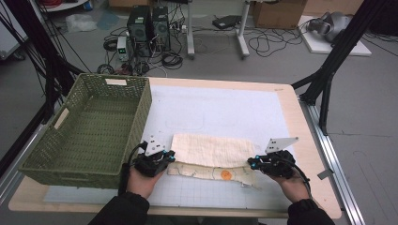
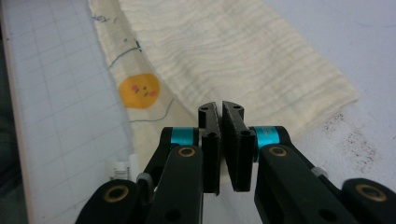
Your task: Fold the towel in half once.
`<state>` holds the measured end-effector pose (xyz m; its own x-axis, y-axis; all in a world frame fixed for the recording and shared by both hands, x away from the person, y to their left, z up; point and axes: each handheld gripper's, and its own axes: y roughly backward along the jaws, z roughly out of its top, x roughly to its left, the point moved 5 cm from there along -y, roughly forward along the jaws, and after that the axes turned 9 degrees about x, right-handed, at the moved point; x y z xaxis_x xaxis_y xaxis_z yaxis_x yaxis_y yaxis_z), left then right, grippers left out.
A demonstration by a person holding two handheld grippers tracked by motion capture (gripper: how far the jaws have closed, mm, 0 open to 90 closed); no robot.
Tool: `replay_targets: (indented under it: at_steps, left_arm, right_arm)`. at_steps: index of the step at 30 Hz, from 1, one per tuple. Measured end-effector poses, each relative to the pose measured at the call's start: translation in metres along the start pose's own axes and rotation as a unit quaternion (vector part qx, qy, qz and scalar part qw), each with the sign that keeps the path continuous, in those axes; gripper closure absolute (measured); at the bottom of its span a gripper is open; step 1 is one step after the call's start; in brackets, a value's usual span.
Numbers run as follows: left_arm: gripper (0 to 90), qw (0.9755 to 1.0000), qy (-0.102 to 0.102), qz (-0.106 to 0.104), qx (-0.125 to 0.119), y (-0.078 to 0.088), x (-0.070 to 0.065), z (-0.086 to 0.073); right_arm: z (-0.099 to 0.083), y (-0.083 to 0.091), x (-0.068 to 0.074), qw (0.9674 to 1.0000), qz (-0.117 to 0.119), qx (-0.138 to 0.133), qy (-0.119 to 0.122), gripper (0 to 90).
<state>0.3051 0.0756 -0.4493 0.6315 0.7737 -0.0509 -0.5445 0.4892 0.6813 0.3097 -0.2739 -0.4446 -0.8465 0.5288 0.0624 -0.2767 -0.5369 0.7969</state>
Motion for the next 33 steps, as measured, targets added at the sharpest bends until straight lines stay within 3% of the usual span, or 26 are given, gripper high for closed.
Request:
replay_targets:
  at_steps: [6, 11, 13, 16, 20, 26, 30, 33]
  left_arm:
    - [86.4, 0.9999, -0.011, -0.005, 0.009, 0.010, -0.005, -0.010]
    - [85.8, 0.9990, -0.024, -0.008, 0.036, 0.005, -0.009, -0.023]
    - [82.8, 0.9988, -0.020, -0.010, 0.043, 0.002, -0.009, -0.026]
    - [74.6, 0.9992, -0.018, -0.010, 0.035, 0.003, -0.008, -0.025]
    - [76.5, 0.9991, -0.019, -0.008, 0.038, 0.000, -0.007, -0.023]
    - [81.0, 0.9983, -0.026, -0.003, 0.053, -0.008, -0.006, -0.029]
    - [80.3, 0.9985, -0.032, -0.004, 0.044, -0.007, -0.006, -0.028]
    - [76.4, 0.9989, -0.035, -0.010, 0.030, -0.005, -0.005, -0.027]
  right_arm:
    - [-0.006, 0.013, 0.018, 0.9999, 0.011, -0.007, 0.010, 85.9]
    - [-0.019, 0.005, 0.033, 0.9993, 0.023, 0.022, 0.018, 85.9]
    - [-0.022, -0.001, 0.034, 0.9989, 0.032, 0.031, 0.016, 83.6]
    - [-0.019, -0.002, 0.034, 0.9992, 0.033, 0.020, 0.010, 76.9]
    - [-0.010, -0.004, 0.031, 0.9994, 0.033, 0.008, 0.011, 75.1]
    - [-0.017, -0.024, 0.032, 0.9981, 0.043, 0.042, 0.014, 75.8]
    - [-0.021, -0.022, 0.029, 0.9983, 0.050, 0.030, -0.002, 75.3]
    - [-0.018, -0.018, 0.028, 0.9990, 0.041, 0.015, 0.006, 72.0]
